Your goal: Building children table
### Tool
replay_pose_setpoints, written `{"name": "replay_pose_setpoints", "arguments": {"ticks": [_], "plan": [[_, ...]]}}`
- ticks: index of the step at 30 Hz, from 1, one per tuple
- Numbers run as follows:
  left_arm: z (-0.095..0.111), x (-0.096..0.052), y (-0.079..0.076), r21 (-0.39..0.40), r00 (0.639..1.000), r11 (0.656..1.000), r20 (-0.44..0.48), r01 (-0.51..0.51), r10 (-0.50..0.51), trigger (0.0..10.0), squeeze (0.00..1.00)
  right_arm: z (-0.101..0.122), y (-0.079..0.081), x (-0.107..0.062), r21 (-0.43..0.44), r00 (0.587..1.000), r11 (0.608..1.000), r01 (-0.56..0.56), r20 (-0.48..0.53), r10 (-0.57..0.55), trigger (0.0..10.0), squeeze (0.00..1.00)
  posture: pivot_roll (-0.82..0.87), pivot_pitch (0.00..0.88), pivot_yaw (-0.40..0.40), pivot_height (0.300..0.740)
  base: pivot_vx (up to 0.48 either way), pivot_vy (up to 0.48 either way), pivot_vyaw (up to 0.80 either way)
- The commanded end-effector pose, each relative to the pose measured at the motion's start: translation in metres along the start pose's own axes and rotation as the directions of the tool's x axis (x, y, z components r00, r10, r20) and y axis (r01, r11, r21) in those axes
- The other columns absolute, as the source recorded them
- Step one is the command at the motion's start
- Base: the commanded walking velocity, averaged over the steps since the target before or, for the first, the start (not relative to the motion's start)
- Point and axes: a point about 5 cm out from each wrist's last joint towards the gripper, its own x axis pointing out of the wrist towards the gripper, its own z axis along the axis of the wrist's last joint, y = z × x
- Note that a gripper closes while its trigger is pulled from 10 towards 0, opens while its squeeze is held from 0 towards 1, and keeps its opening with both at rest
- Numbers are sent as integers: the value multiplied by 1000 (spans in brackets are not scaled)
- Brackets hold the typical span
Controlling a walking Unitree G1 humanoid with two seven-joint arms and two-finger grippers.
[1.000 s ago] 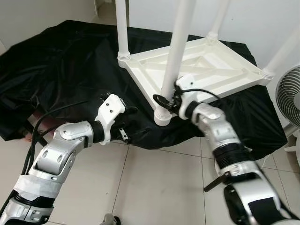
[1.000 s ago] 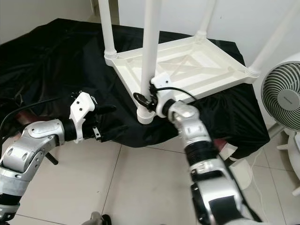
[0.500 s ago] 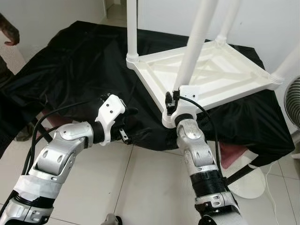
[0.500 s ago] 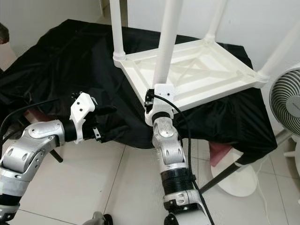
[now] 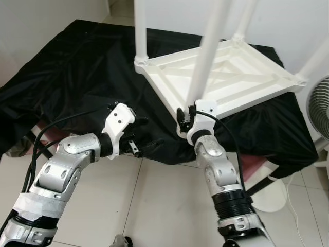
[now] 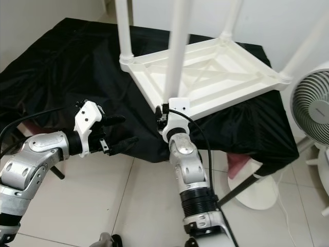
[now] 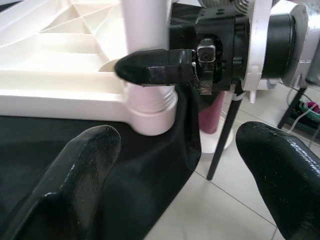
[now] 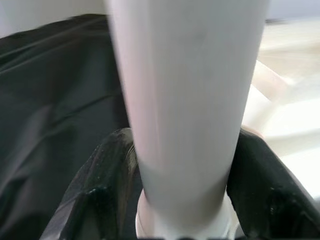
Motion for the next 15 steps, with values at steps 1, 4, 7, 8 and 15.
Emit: {"name": "replay_pose_setpoints", "arguments": {"ticks": [1,4,7,8,15], "plan": [[-2,-3,0,-2,1000,1000,-10,-4,4,10000,0,11,14,5,-13,987,987,-160,32,160,10000,0,1,123,5,740,0,0,0],[-1,-3,0,-2,1000,1000,-9,-7,7,10000,0,12,1,9,-65,953,951,-301,-26,300,10000,0,4,126,5,740,0,0,0],[-1,-3,1,-3,1000,1000,-7,-10,10,10000,0,10,-12,12,-160,909,895,-417,-95,406,10000,0,9,129,8,740,0,0,0],[-1,-3,1,-3,1000,1000,-7,-10,10,10000,0,10,-12,12,-160,909,895,-417,-95,406,10000,0,9,129,8,740,0,0,0],[-1,-5,1,-6,1000,1000,-8,-15,15,10000,0,6,-17,15,-169,835,820,-547,-177,521,10000,0,12,129,10,740,0,0,0]]}}
